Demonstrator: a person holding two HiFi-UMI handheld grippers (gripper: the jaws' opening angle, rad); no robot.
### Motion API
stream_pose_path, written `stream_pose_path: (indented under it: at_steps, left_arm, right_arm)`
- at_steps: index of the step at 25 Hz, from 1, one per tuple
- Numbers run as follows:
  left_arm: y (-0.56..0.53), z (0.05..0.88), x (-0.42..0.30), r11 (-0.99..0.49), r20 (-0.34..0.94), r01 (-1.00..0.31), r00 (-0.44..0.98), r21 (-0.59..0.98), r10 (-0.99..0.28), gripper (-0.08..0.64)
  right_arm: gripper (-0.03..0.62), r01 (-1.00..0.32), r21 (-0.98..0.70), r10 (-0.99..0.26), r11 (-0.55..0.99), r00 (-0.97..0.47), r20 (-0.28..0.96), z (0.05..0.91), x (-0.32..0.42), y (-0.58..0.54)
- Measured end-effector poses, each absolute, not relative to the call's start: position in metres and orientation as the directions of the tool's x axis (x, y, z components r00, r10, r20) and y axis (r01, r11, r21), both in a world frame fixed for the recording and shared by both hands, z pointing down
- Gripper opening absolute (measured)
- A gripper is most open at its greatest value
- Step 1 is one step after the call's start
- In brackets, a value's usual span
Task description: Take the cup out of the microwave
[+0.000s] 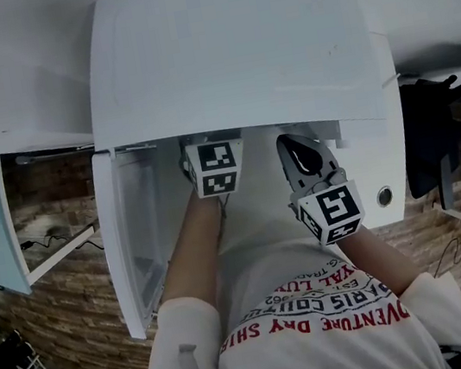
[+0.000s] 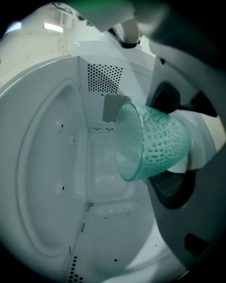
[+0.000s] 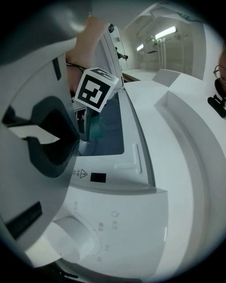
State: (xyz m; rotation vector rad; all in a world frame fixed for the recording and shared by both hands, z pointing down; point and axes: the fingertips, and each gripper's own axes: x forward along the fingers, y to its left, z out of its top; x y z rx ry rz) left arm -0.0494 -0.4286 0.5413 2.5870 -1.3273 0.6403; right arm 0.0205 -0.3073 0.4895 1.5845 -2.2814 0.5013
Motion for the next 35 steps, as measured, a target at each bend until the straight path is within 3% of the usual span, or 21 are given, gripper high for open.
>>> stream_pose_path:
  at_steps: [19,35]
  left_arm:
    - [-0.324,0.481,-0.058,-0.607,0.375,-0.794,0.569,0.021,-0.731,0.368]
    - [-0.249,0.364,-0.057,-0.595,0.247,-0.804,0.574,-0.011,-0.781,0.368]
  right_arm:
    - [0.005,-0.923,-0.084,-0.84,0.377,-0.379,0.388,0.464,0.016,-0.271]
    - [0.005,-0.936,-0.017,-0.924,0.352,-0.35,0.153,0.363,0.037,-0.241]
